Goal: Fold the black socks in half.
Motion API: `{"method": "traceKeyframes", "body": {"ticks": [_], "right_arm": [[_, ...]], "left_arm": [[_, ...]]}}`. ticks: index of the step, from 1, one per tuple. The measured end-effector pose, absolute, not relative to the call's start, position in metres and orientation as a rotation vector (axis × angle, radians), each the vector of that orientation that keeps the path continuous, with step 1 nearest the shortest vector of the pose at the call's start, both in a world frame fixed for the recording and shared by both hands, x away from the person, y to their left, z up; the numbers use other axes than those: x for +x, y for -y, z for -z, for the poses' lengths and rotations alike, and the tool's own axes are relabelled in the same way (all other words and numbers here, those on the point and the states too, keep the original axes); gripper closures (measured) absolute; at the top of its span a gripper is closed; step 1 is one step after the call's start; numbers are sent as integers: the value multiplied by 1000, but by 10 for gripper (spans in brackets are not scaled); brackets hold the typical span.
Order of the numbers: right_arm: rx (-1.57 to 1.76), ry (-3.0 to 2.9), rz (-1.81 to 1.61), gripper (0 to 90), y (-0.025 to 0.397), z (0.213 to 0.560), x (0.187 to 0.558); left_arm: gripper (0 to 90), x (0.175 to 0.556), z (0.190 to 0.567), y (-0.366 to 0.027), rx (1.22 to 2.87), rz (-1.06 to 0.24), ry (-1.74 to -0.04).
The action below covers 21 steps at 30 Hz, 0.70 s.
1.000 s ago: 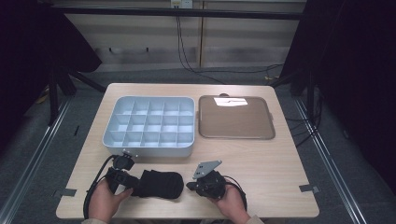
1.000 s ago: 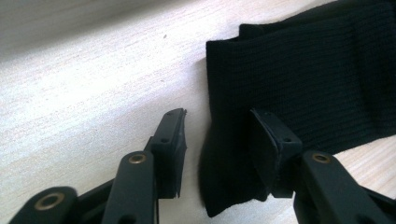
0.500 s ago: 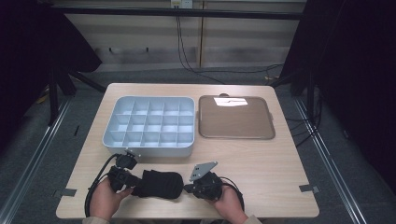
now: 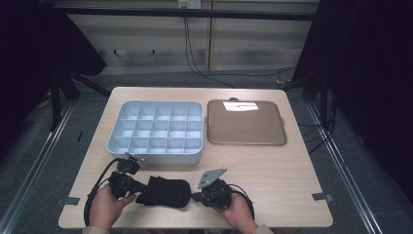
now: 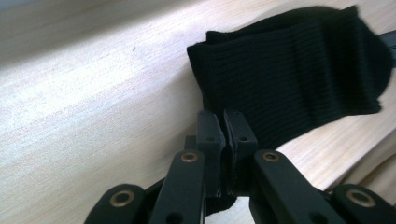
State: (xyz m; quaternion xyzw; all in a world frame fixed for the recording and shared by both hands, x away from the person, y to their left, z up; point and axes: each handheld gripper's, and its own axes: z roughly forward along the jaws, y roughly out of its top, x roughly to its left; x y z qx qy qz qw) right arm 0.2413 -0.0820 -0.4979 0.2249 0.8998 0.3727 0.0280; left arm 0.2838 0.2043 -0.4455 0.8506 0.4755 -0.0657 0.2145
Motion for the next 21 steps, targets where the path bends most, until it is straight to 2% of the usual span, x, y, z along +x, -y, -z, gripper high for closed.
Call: {"method": "traceKeyframes", "body": {"ticks": [21], "right_arm": [[706, -2783, -1157, 898, 84, 498, 241]], "left_arm": [[859, 286, 428, -190, 2383, 182, -1268]]}}
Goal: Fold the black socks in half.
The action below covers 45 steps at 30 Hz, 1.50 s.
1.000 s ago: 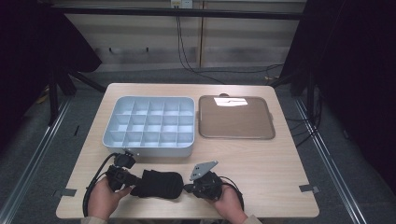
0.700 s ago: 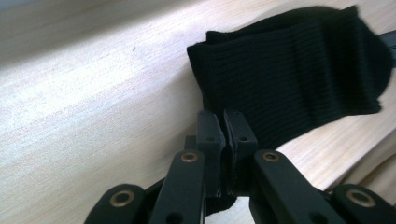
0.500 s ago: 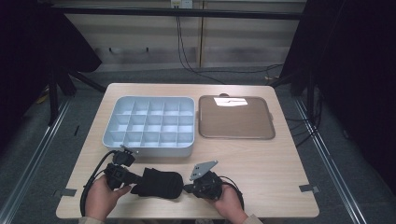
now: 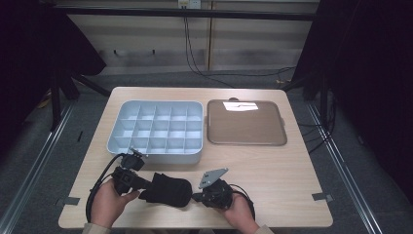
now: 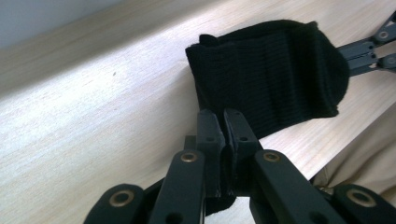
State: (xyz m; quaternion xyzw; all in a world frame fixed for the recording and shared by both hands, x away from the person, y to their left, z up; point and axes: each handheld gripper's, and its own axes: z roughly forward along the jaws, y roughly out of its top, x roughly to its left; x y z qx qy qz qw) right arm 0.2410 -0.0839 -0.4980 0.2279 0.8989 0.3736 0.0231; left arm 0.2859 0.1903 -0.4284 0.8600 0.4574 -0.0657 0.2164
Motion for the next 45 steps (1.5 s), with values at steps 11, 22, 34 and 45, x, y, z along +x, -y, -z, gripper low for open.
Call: {"method": "traceKeyframes", "body": {"ticks": [11, 22, 34, 45], "right_arm": [[705, -2778, -1162, 897, 79, 498, 242], [682, -2777, -1167, 896, 74, 499, 242], [681, -2779, -1197, 898, 70, 500, 241], [681, -2781, -1218, 897, 69, 501, 243]], "left_arm": [[856, 284, 423, -183, 2385, 187, -1241], [857, 283, 420, -172, 2401, 213, -1200], [859, 284, 417, -170, 2416, 193, -1187], [860, 285, 418, -168, 2420, 220, -1169]]}}
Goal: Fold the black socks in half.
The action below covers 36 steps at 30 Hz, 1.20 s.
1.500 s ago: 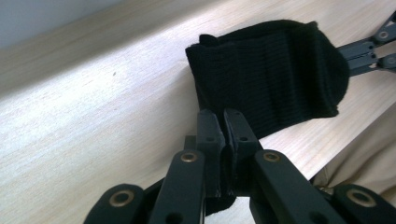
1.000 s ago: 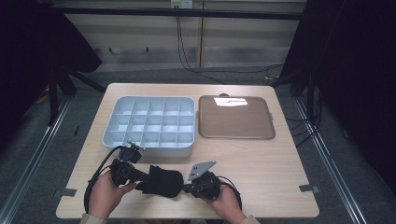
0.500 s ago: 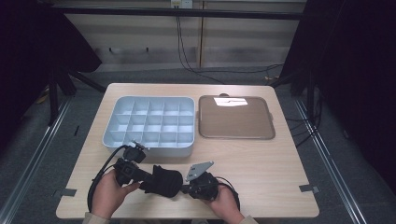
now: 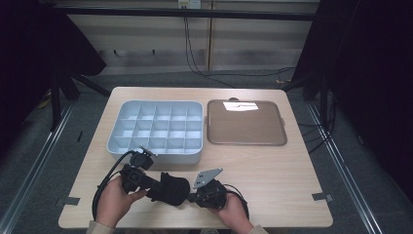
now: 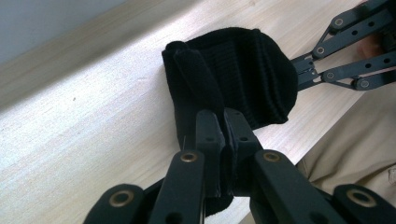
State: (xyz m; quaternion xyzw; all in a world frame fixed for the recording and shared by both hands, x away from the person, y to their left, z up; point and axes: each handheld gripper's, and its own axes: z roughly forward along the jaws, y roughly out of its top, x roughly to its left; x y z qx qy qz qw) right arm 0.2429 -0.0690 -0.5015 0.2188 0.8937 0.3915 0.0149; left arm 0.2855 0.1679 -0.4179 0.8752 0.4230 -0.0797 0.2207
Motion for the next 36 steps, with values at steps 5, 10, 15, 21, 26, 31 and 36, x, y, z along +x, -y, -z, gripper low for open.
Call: {"method": "traceKeyframes", "body": {"ticks": [5, 10, 15, 21, 26, 31, 36], "right_arm": [[680, -2781, -1229, 897, 69, 502, 243], [681, -2781, -1232, 898, 68, 502, 243], [685, -2782, -1229, 898, 68, 502, 243], [704, -2780, -1240, 898, 69, 503, 243], [704, -2774, -1245, 899, 69, 503, 243], [712, -2777, -1253, 900, 69, 503, 243], [713, -2776, -1257, 900, 69, 504, 244]], "left_arm": [[860, 287, 418, -167, 2427, 230, -1159], [861, 287, 418, -163, 2431, 244, -1146], [861, 287, 417, -161, 2436, 232, -1148], [862, 288, 417, -159, 2436, 241, -1137], [863, 287, 417, -154, 2437, 243, -1134], [863, 288, 418, -154, 2438, 244, -1130], [863, 289, 418, -155, 2437, 249, -1134]]}}
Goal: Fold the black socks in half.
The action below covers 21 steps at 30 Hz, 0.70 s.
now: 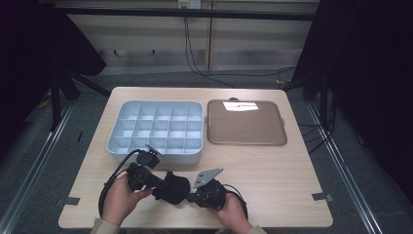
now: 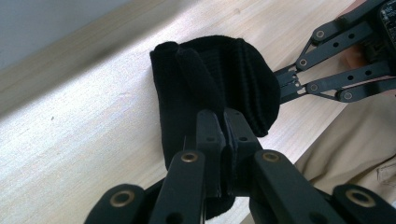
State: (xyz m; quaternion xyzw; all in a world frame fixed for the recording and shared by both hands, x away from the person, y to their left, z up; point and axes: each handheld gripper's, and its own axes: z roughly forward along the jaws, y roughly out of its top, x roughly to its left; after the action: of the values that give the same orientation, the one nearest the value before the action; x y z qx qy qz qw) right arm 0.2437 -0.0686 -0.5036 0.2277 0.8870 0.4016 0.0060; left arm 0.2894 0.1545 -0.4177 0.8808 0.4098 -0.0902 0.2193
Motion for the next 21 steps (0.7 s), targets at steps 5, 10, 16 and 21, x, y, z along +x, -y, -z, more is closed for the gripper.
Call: {"method": "traceKeyframes", "body": {"ticks": [5, 10, 16, 21], "right_arm": [[721, -2778, -1244, 900, 69, 503, 244], [723, -2774, -1210, 900, 74, 501, 247], [775, -2746, -1212, 900, 81, 500, 254], [766, -2752, -1213, 900, 78, 502, 255]], "left_arm": [[862, 290, 418, -155, 2433, 244, -1135], [863, 291, 416, -155, 2422, 240, -1142], [863, 293, 418, -159, 2422, 251, -1153], [862, 295, 418, -157, 2410, 254, -1161]]}}
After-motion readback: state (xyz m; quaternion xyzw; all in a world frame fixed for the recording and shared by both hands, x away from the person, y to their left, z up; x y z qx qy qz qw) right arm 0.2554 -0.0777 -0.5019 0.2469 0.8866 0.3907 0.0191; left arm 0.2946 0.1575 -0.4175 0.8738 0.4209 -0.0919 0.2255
